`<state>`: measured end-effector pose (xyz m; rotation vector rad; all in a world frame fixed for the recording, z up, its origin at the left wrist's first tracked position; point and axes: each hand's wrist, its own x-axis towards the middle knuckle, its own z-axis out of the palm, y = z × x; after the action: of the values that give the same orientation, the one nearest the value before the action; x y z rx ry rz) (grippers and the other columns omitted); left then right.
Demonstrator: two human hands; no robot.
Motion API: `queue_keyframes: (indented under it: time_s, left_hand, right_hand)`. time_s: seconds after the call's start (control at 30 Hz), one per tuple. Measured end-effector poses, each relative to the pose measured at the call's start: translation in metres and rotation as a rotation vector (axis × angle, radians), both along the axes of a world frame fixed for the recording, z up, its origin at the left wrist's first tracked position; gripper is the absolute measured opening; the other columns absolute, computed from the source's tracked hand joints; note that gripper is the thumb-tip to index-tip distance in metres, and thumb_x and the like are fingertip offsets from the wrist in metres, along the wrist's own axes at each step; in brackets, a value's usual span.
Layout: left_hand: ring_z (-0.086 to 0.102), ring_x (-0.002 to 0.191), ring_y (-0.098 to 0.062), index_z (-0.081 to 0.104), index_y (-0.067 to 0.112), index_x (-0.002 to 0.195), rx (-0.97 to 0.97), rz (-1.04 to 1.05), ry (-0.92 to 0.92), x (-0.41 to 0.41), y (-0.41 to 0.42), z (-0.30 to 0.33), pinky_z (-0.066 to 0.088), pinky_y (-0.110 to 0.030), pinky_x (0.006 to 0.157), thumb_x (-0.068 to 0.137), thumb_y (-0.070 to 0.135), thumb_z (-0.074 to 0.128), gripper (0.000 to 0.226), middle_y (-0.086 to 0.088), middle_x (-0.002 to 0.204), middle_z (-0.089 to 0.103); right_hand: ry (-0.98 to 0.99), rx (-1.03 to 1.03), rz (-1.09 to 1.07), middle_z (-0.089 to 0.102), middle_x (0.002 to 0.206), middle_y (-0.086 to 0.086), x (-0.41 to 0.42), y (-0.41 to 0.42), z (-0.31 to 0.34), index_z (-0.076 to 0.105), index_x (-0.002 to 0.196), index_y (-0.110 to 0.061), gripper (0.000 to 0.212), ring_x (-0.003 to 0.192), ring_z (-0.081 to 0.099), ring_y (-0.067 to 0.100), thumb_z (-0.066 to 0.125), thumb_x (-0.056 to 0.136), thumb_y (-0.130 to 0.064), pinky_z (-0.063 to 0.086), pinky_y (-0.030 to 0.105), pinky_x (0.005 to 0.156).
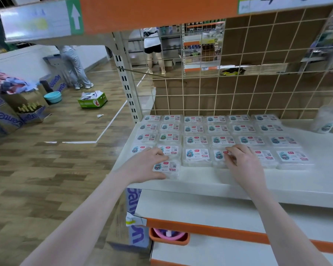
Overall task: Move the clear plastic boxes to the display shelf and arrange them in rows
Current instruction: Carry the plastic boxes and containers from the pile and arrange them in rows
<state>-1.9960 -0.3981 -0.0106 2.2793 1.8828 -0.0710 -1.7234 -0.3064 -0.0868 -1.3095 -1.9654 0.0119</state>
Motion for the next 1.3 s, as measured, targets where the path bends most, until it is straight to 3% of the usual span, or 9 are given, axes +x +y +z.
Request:
queue_keyframes:
  time_s: [0.5,0.63,0.73,0.9,1.13,1.3]
  left_hand:
    - [0.035,0.125,-0.011,0.044,0.023,0.138,0.173,-0.057,-0.023,-0.001,-0.006,-0.011,0.027,-0.021,0.101,0.094,0.049,0.046,0.051,0.007,0.135,0.044]
    - [0.032,0.13,-0.014,0.041,0.023,0.14,0.266,-0.043,-0.077,0.012,0.005,-0.016,0.027,-0.025,0.105,0.096,0.045,0.042,0.049,0.006,0.14,0.042]
    - [0.031,0.132,-0.016,0.041,0.023,0.139,0.295,-0.058,-0.106,0.029,0.015,-0.021,0.027,-0.03,0.109,0.097,0.044,0.039,0.047,0.004,0.141,0.04]
    - [0.022,0.138,-0.018,0.032,0.023,0.144,0.28,-0.154,-0.139,0.072,0.031,-0.019,0.019,-0.031,0.111,0.099,0.044,0.034,0.05,0.001,0.149,0.03]
    - [0.025,0.136,-0.019,0.031,0.02,0.143,0.271,-0.277,-0.171,0.165,0.039,-0.01,0.022,-0.032,0.111,0.097,0.047,0.038,0.055,0.0,0.146,0.033]
    - [0.024,0.138,-0.021,0.025,0.018,0.146,0.274,-0.34,-0.179,0.259,0.032,-0.008,0.021,-0.033,0.113,0.096,0.047,0.039,0.06,-0.002,0.15,0.03]
  right_hand:
    - [-0.093,0.092,-0.116,0.066,0.09,0.016,-0.003,-0.018,0.009,0.069,0.09,0.0,0.012,0.083,0.059,0.037,0.068,0.083,-0.009,0.048,0.042,0.074]
    - [-0.124,0.103,-0.272,0.067,0.091,0.015,0.005,-0.042,0.003,0.07,0.092,-0.004,0.036,0.085,0.061,0.035,0.044,0.088,-0.029,0.043,0.038,0.079]
    - [-0.123,0.026,-0.442,0.067,0.099,0.018,0.015,-0.065,-0.002,0.068,0.101,-0.002,0.04,0.092,0.061,0.038,0.044,0.088,-0.031,0.047,0.041,0.08]
    - [-0.108,-0.067,-0.607,0.065,0.102,0.019,0.047,-0.097,-0.002,0.066,0.106,-0.001,0.042,0.095,0.06,0.038,0.045,0.09,-0.033,0.048,0.045,0.078]
    - [-0.065,-0.065,-0.796,0.063,0.105,0.021,0.112,-0.133,0.004,0.063,0.111,0.001,0.032,0.099,0.058,0.04,0.062,0.089,-0.021,0.047,0.044,0.082]
    - [-0.023,-0.078,-0.866,0.062,0.106,0.02,0.187,-0.153,0.006,0.062,0.113,-0.002,0.033,0.1,0.056,0.04,0.057,0.09,-0.025,0.045,0.042,0.083]
